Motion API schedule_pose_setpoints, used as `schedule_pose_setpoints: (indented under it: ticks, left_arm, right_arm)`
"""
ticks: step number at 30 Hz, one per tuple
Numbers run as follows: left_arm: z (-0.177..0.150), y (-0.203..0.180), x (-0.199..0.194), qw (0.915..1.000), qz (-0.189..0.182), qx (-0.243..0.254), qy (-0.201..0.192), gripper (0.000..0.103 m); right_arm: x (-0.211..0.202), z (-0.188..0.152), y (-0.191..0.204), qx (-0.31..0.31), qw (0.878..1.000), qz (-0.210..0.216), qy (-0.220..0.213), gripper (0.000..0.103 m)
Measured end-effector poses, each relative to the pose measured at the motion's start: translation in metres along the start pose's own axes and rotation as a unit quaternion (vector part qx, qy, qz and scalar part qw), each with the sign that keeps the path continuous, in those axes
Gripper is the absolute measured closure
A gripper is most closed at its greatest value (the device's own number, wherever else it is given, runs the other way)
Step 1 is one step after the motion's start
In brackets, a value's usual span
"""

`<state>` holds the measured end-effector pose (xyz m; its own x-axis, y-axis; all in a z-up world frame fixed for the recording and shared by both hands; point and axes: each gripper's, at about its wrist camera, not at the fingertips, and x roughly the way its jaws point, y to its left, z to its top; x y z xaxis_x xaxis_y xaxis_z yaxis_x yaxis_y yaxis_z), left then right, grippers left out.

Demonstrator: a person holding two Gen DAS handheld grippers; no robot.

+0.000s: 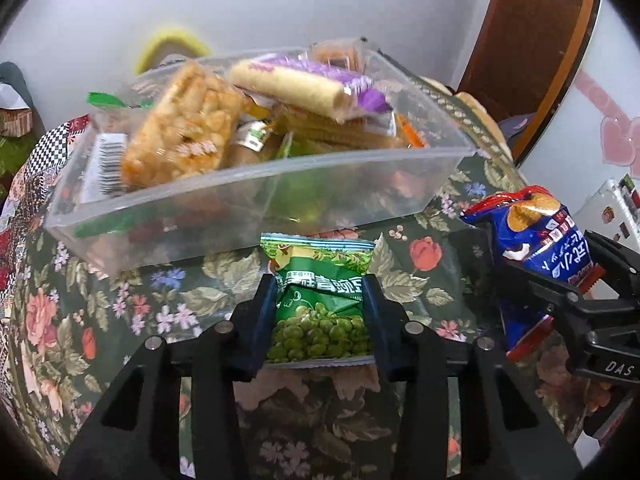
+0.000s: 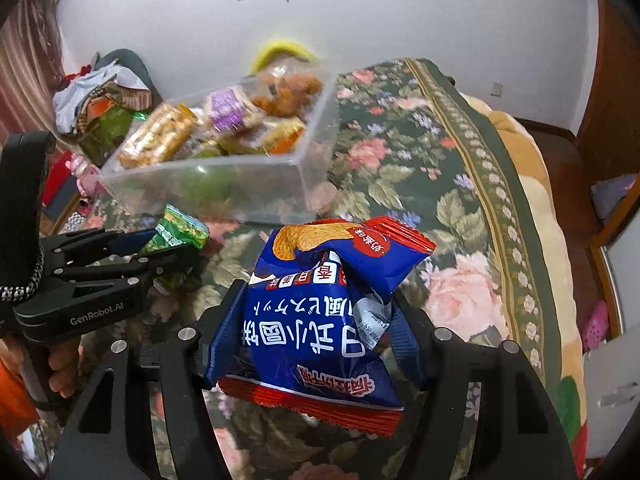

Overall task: Organize snacks
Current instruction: 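Lower the green pea bag and blue chip bag into the clear box and release both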

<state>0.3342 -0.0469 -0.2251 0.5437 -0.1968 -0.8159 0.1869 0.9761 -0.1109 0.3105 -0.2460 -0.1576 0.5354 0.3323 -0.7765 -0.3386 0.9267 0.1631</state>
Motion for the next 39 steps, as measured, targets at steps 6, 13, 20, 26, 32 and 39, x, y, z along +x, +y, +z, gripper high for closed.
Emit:
schedule_pose_setpoints:
  ticks: [6,13,20,26,32,39]
  left_arm:
    - [-0.003,0.005,-0.037,0.9997,0.005,0.004,-0.022,0.061]
    - [0.008,0.017,-0.08,0.9979,0.013,0.001,-0.063,0.061]
    - [0.036,0.043,-0.095,0.9964,0.02,-0.022,-0.08,0.061]
    - [0.058,0.071,-0.087,0.9945,0.037,-0.041,-0.089,0.061]
    - [0.072,0.103,-0.061,0.994,0.043,-0.063,-0.079,0.061]
    - [0.082,0.125,-0.038,0.9927,0.039,-0.084,-0.078,0.06]
  right_arm:
    - [-0.017,0.012,0.01,-0.013,1.0,0.005,-0.027,0.04]
    - [-0.028,0.034,0.023,-0.017,0.998,0.013,-0.053,0.04]
    - [-0.018,0.069,0.047,-0.03,0.996,0.033,-0.075,0.04]
    - [0.004,0.098,0.068,-0.04,0.995,0.049,-0.083,0.04]
    - [0.04,0.12,0.084,-0.051,0.996,0.054,-0.058,0.04]
    - [0.062,0.122,0.09,-0.063,0.996,0.052,-0.047,0.04]
